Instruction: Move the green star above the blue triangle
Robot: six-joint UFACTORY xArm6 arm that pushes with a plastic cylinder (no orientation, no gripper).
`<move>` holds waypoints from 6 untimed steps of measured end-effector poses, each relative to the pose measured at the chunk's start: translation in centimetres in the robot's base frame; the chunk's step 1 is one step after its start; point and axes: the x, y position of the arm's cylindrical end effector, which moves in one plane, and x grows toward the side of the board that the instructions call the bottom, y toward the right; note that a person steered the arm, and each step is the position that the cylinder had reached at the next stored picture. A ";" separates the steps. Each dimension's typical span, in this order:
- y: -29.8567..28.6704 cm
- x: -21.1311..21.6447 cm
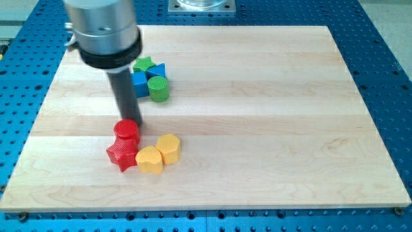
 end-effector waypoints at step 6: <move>11.5 -20.3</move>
